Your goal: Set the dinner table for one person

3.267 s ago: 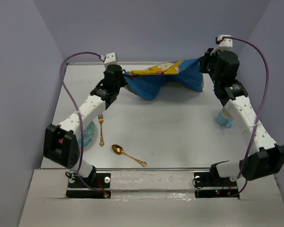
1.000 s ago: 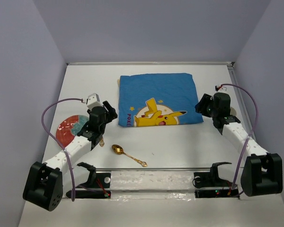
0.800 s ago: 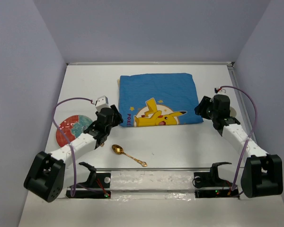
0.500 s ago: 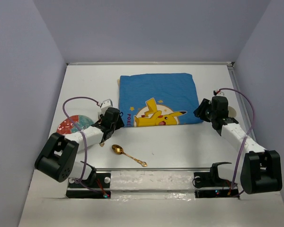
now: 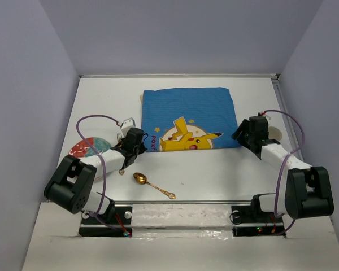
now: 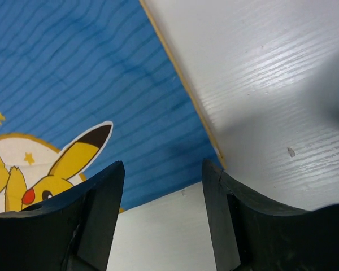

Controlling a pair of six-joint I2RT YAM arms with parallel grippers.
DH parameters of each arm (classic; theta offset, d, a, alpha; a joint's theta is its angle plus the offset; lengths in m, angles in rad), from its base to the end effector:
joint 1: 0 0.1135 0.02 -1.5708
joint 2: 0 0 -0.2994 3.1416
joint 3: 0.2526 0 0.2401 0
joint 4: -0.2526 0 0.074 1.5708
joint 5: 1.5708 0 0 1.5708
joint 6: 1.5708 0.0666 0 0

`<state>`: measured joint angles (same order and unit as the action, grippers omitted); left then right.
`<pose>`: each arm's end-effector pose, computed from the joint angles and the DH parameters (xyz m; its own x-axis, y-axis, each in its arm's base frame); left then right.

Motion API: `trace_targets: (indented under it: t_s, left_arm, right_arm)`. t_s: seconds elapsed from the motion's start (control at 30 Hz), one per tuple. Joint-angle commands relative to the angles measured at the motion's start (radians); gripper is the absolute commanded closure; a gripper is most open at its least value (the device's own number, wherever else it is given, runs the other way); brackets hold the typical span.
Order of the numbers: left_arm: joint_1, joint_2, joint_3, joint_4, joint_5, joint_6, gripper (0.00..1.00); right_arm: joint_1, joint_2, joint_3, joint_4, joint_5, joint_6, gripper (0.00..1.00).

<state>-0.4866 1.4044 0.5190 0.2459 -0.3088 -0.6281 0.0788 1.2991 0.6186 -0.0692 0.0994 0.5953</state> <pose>0.2519 -0.1104 0.1847 -0.5620 -0.3360 -0.7558 -0.1239 0.9377 -0.3247 0.2605 0.0139 0.2067 -0.5658 0.5151 -0.6439 0.3760 0.8561 0.3544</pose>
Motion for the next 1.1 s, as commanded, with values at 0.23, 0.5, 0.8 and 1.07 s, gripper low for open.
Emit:
trace_targets:
  t_s: [0.23, 0.5, 0.8, 1.07]
  left_arm:
    - [0.019, -0.099, -0.042, 0.004, -0.018, -0.010, 1.00]
    - [0.055, -0.162, -0.080, -0.020, 0.011, -0.027, 1.00]
    - [0.135, -0.263, -0.162, -0.017, 0.114, -0.056, 1.00]
    - [0.135, -0.309, -0.203, -0.023, 0.157, -0.067, 1.00]
  right_arm:
    - [-0.001, 0.084, -0.025, 0.000, 0.030, 0.109, 0.40]
    - [-0.001, 0.075, -0.089, 0.032, -0.055, 0.146, 0.73]
    - [-0.001, 0.011, -0.171, 0.057, -0.217, 0.199, 0.93]
    - [-0.001, -0.144, -0.264, 0.033, -0.221, 0.189, 0.97]
